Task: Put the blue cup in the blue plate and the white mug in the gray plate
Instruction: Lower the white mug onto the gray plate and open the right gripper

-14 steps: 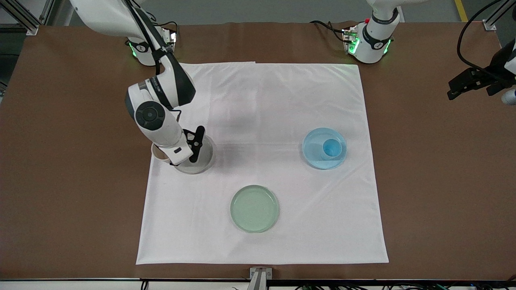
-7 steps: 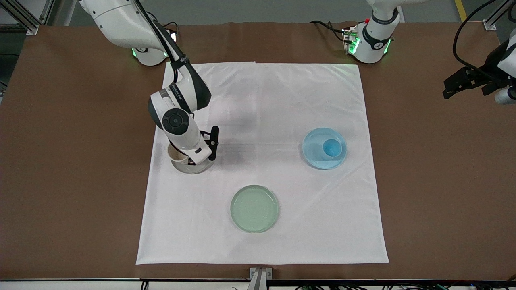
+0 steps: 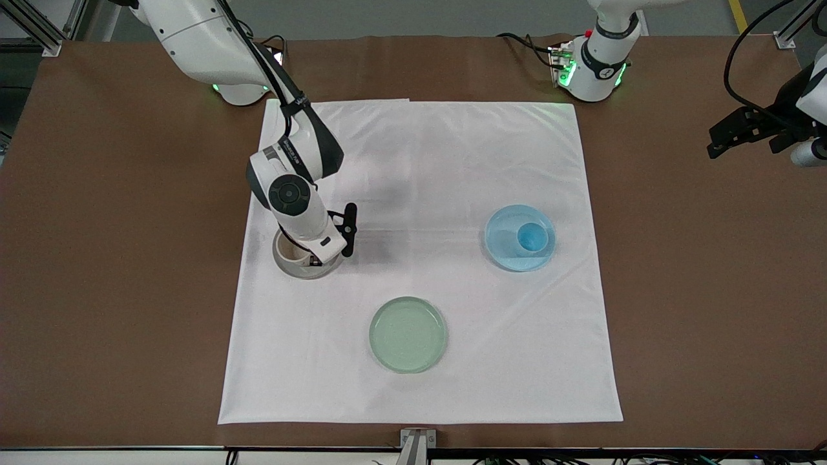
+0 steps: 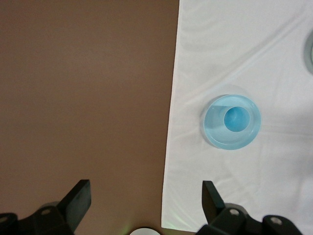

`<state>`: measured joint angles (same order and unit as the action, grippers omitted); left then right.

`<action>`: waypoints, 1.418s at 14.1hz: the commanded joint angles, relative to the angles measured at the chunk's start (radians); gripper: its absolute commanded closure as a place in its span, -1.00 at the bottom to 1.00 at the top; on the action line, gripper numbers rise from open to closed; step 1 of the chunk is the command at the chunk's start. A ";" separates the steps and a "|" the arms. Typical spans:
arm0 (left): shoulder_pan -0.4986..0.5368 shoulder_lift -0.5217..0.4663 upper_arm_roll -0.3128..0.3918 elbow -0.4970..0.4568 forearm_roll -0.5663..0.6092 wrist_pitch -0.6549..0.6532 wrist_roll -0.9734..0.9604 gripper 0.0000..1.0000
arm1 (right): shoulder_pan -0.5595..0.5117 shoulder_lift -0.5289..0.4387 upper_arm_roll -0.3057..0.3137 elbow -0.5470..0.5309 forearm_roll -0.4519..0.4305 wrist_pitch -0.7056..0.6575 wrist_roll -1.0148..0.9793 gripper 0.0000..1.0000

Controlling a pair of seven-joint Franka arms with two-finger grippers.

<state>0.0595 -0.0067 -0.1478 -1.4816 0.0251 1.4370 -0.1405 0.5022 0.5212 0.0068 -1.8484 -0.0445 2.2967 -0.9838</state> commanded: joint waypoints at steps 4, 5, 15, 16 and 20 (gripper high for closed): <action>0.000 -0.019 0.002 -0.019 -0.022 0.005 0.013 -1.00 | -0.005 -0.015 -0.002 -0.011 0.000 -0.009 -0.010 -1.00; 0.000 -0.019 0.002 -0.019 -0.022 0.003 0.013 -1.00 | -0.007 -0.021 -0.001 -0.006 0.000 -0.034 -0.012 -1.00; 0.005 -0.022 0.002 -0.017 -0.022 -0.007 0.015 -1.00 | -0.037 -0.279 -0.016 0.072 0.012 -0.379 0.004 -1.00; 0.005 -0.022 0.002 -0.016 -0.022 -0.007 0.015 -1.00 | -0.077 -0.311 -0.024 0.075 0.012 -0.407 0.004 -1.00; 0.000 -0.016 0.002 -0.013 -0.020 -0.006 0.015 -1.00 | -0.236 -0.420 -0.025 0.077 0.011 -0.456 0.007 -1.00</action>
<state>0.0594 -0.0068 -0.1477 -1.4854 0.0243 1.4367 -0.1404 0.3385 0.1629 -0.0322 -1.7431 -0.0413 1.8510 -0.9772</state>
